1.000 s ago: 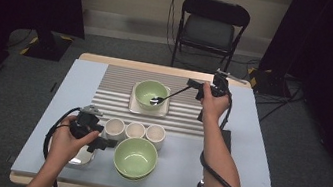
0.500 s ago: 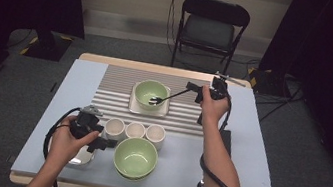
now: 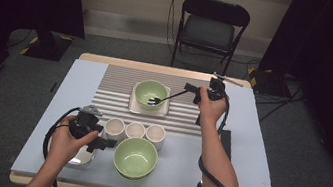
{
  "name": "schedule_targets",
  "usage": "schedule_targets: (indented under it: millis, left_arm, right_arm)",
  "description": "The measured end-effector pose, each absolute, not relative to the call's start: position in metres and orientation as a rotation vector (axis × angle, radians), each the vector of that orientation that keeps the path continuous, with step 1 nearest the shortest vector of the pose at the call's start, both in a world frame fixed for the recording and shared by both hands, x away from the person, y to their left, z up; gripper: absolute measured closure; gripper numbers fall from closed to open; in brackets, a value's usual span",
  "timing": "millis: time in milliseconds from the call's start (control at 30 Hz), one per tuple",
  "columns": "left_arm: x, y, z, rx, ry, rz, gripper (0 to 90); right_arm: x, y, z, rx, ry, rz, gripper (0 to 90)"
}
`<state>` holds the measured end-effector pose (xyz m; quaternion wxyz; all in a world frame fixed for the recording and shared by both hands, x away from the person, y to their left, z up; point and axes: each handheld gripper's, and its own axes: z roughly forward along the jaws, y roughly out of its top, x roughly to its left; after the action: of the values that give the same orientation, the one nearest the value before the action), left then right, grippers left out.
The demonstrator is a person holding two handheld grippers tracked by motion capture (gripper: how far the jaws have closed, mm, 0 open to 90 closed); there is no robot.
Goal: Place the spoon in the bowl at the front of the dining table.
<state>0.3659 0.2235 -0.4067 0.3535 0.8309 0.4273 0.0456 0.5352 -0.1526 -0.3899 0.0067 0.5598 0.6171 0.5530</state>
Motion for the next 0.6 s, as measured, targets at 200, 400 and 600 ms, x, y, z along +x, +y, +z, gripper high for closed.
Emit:
schedule_targets:
  millis: [200,400,600]
  left_arm:
    - [0.3658,0.2241,-0.4062,2.144,1.102,0.118,17.6]
    - [0.3653,0.2241,-0.4057,2.143,1.104,0.119,17.6]
    - [0.365,0.224,-0.405,2.141,1.104,0.121,17.6]
  right_arm:
    - [0.5347,-0.149,-0.3916,1.746,1.942,1.726,89.4]
    - [0.5328,-0.147,-0.393,1.744,1.945,1.727,89.4]
    - [0.5308,-0.1459,-0.3936,1.742,1.946,1.727,89.3]
